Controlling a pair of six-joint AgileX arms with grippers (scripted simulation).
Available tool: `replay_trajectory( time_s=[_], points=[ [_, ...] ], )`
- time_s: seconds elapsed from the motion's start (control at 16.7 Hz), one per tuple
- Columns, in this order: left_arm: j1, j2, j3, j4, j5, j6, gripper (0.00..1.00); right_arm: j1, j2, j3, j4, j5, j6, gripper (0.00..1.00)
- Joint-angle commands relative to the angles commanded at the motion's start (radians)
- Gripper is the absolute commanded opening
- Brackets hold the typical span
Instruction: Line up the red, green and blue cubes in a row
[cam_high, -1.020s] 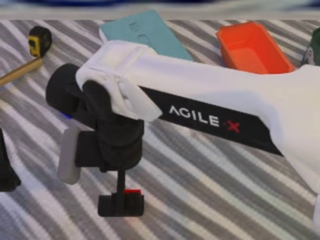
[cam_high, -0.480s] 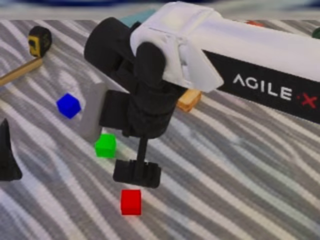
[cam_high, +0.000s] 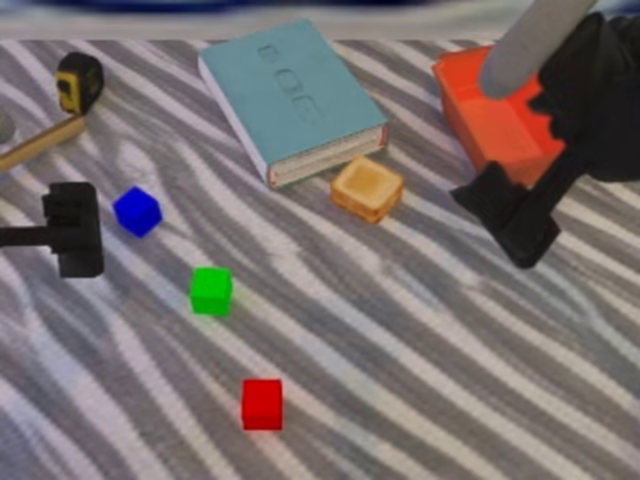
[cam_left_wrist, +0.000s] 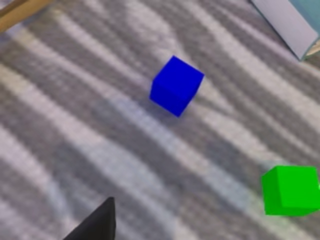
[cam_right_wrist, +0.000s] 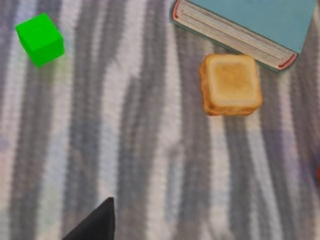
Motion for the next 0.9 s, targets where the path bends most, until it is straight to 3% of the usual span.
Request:
replay_trajectory(
  time_s=[0.48,0.9],
  points=[
    [-0.150,0.730,0.527,-0.395,0.001,-0.120,1.00,-0.359,-0.830,-0.783,0.440,0.019,0.209,1.00],
    [-0.226,1.088,0.820,-0.583,0.000,-0.185,1.00,-0.534,-1.256,-1.185,0.695,0.061,0.310,1.00]
  ],
)
